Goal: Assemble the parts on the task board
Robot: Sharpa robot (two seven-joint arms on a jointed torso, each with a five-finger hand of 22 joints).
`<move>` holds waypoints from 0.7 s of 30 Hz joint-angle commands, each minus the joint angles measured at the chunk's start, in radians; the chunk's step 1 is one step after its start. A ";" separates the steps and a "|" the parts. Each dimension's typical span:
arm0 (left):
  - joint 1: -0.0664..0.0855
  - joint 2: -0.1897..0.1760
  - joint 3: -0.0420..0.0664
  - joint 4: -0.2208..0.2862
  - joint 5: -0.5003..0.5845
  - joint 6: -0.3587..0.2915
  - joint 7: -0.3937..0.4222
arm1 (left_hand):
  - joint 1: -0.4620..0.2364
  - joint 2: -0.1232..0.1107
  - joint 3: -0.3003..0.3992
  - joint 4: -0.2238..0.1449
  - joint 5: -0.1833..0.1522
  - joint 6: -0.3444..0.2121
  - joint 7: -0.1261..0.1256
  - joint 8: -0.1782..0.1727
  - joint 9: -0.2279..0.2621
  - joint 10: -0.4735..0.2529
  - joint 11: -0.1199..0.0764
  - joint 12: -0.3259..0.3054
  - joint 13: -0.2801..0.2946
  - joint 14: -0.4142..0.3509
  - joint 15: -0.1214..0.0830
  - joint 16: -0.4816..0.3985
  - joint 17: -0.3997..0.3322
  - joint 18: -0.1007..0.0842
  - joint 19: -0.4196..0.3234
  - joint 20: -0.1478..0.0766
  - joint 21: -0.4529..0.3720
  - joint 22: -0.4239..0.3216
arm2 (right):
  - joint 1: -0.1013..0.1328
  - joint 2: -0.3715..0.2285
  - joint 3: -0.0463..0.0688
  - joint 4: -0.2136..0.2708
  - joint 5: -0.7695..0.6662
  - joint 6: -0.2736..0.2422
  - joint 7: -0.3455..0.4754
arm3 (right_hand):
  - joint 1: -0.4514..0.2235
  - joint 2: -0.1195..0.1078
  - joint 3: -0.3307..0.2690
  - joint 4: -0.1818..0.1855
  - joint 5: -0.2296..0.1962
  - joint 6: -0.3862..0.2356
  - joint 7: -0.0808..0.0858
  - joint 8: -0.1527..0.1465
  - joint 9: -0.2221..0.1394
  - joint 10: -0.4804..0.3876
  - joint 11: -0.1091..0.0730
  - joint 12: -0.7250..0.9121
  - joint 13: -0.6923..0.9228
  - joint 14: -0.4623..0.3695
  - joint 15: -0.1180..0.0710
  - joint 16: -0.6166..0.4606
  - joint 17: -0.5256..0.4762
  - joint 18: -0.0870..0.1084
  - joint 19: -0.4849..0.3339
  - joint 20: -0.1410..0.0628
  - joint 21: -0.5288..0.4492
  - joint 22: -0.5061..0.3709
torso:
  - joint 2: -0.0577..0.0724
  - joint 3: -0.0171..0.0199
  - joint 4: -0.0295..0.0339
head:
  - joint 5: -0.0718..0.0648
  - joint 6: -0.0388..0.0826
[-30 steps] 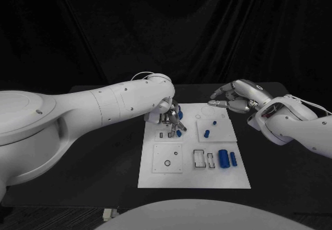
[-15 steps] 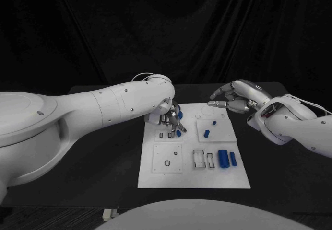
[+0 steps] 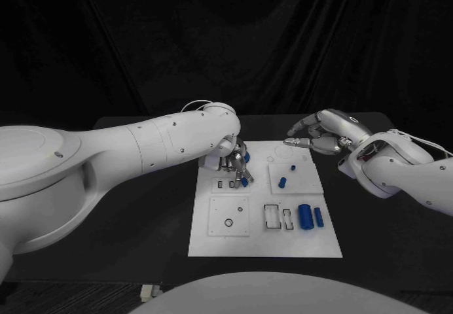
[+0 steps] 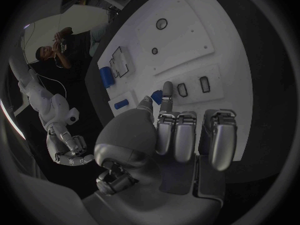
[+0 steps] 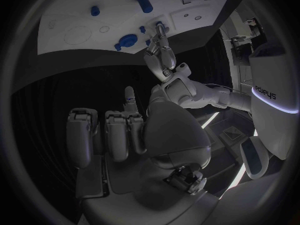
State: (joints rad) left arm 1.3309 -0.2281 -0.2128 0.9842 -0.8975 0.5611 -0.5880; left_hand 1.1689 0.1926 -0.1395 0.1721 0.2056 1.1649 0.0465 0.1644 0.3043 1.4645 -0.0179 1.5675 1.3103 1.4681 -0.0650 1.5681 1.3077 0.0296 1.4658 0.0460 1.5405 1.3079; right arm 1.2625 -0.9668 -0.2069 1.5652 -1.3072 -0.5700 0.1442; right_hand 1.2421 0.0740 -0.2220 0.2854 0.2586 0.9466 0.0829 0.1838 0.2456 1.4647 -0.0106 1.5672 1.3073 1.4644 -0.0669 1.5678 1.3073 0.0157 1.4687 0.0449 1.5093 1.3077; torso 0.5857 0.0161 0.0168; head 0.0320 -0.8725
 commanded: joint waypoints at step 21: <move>-0.004 0.005 0.001 -0.006 0.007 0.012 0.013 | 0.029 -0.010 0.044 -0.028 0.066 -0.007 0.003 -0.025 0.009 0.106 -0.007 0.003 0.260 0.103 -0.008 0.003 0.263 -0.010 0.047 -0.005 -0.012 0.189 | -0.002 -0.001 0.001 -0.001 -0.004 0.010 -0.010 | 0.012 0.001 -0.006 0.000 0.003 0.001 0.004 -0.004 0.002 0.106 0.007 0.004 0.263 0.106 0.006 0.003 0.263 0.003 0.061 0.007 -0.004 0.239 | 0.000 0.0000 0.0001 | 0.002 0.000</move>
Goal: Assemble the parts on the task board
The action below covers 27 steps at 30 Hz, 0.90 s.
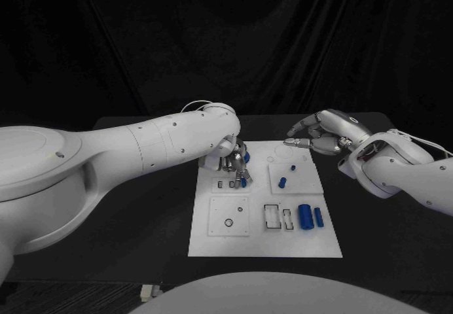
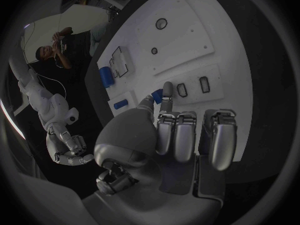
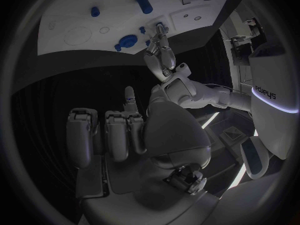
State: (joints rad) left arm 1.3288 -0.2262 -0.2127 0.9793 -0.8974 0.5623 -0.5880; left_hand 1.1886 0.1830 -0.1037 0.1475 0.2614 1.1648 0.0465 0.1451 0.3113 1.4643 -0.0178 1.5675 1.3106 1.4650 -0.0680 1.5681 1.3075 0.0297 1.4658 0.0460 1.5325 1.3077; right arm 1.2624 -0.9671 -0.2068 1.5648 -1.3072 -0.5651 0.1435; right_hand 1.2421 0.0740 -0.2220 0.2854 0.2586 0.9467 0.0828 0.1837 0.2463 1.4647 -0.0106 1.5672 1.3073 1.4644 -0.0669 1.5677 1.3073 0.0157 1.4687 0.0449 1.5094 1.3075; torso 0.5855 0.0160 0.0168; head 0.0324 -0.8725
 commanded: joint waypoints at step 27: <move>-0.002 0.001 0.001 0.003 0.007 0.016 0.015 | 0.042 -0.064 0.215 -0.134 0.044 -0.013 0.003 -0.038 0.021 0.107 -0.008 0.003 0.260 0.106 -0.008 0.003 0.263 -0.008 0.041 -0.008 -0.013 0.185 | -0.002 0.005 0.001 -0.003 -0.004 0.016 -0.017 | 0.016 0.002 -0.007 0.000 0.004 0.002 0.004 -0.004 0.001 0.106 0.007 0.004 0.263 0.106 0.007 0.003 0.263 0.005 0.057 0.007 -0.010 0.237 | -0.001 -0.0001 -0.0005 | 0.014 0.000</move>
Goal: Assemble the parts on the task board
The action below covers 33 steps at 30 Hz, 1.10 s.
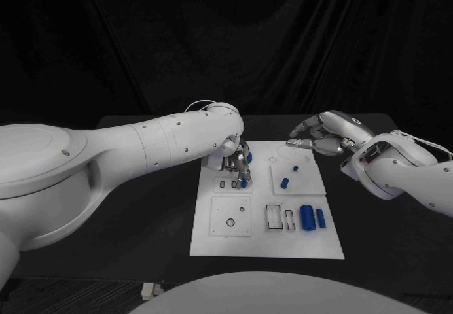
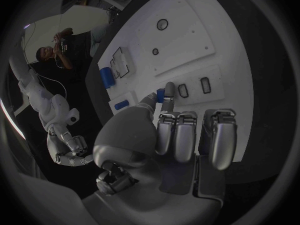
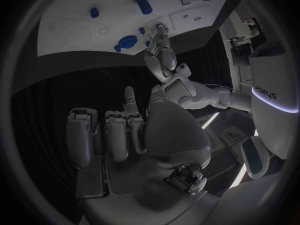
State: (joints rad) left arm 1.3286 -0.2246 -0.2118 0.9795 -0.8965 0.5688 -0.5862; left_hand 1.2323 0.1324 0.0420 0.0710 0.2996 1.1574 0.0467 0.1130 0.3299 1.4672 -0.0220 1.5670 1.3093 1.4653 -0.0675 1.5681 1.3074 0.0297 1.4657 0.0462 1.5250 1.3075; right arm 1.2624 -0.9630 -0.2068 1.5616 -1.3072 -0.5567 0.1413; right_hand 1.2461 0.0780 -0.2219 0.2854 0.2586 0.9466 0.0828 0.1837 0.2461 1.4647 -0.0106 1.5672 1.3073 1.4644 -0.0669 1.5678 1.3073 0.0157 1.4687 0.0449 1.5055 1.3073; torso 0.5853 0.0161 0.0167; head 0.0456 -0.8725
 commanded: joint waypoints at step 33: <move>-0.001 -0.045 0.000 0.055 0.006 -0.072 0.006 | -0.054 -0.083 0.375 -0.246 0.027 0.003 0.012 0.005 0.065 0.104 0.001 0.004 0.261 0.106 -0.006 0.003 0.263 -0.005 0.038 -0.007 -0.016 0.182 | -0.002 -0.007 0.001 0.004 -0.004 0.007 -0.022 | 0.023 -0.002 -0.008 -0.002 0.006 0.003 0.005 -0.004 0.002 0.106 0.008 0.004 0.263 0.106 0.007 0.003 0.263 0.006 0.054 0.008 -0.011 0.235 | -0.001 -0.0004 -0.0003 | 0.005 0.000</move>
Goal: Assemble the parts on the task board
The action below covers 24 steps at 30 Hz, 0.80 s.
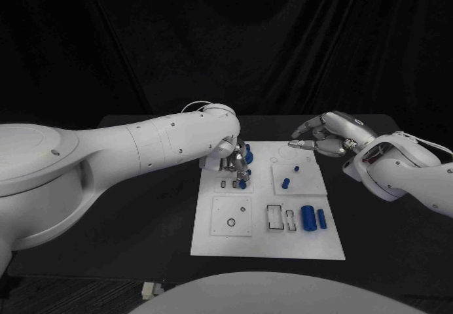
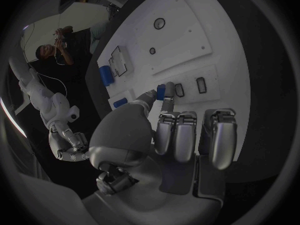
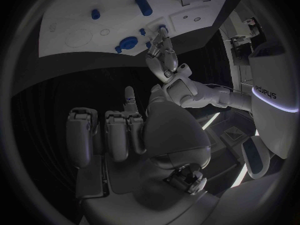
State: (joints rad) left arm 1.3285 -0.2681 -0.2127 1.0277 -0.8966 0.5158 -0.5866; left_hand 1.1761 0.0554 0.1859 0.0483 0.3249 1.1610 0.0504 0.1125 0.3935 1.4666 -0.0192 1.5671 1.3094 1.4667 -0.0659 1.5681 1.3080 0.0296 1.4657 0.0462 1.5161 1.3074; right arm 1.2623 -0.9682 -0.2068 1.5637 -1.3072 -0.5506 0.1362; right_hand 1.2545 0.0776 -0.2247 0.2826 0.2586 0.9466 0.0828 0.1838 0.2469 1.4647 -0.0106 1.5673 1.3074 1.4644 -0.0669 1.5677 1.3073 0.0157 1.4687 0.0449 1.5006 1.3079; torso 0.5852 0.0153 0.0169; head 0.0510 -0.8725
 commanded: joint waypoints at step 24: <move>0.058 -0.149 0.001 0.180 -0.085 -0.086 -0.002 | -0.025 0.002 0.264 -0.226 -0.029 -0.012 0.011 0.005 0.014 0.104 0.000 0.004 0.261 0.104 -0.007 0.003 0.263 0.000 0.024 -0.006 -0.024 0.164 | -0.002 -0.008 0.001 0.004 -0.004 0.001 -0.022 | 0.023 -0.002 -0.007 0.000 0.007 0.004 0.005 -0.004 0.001 0.106 0.008 0.004 0.263 0.106 0.008 0.003 0.263 0.006 0.054 0.008 -0.007 0.234 | -0.001 0.0009 -0.0011 | 0.001 0.000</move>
State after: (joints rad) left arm 1.3829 -0.4164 -0.2131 1.1990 -0.9648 0.4470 -0.5906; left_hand 1.1545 0.0507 0.2233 0.0413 0.3009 1.1537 0.0577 0.1123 0.4061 1.4665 -0.0157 1.5671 1.3094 1.4662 -0.0651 1.5681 1.3078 0.0296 1.4657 0.0463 1.4979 1.3073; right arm 1.2622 -0.9748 -0.2068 1.5654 -1.3072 -0.5505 0.1324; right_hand 1.2685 0.0741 -0.2247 0.2826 0.2586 0.9466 0.0829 0.1838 0.2467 1.4647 -0.0106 1.5673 1.3075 1.4644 -0.0669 1.5678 1.3073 0.0157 1.4651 0.0485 1.5006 1.3077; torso 0.5849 0.0156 0.0166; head 0.0506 -0.8725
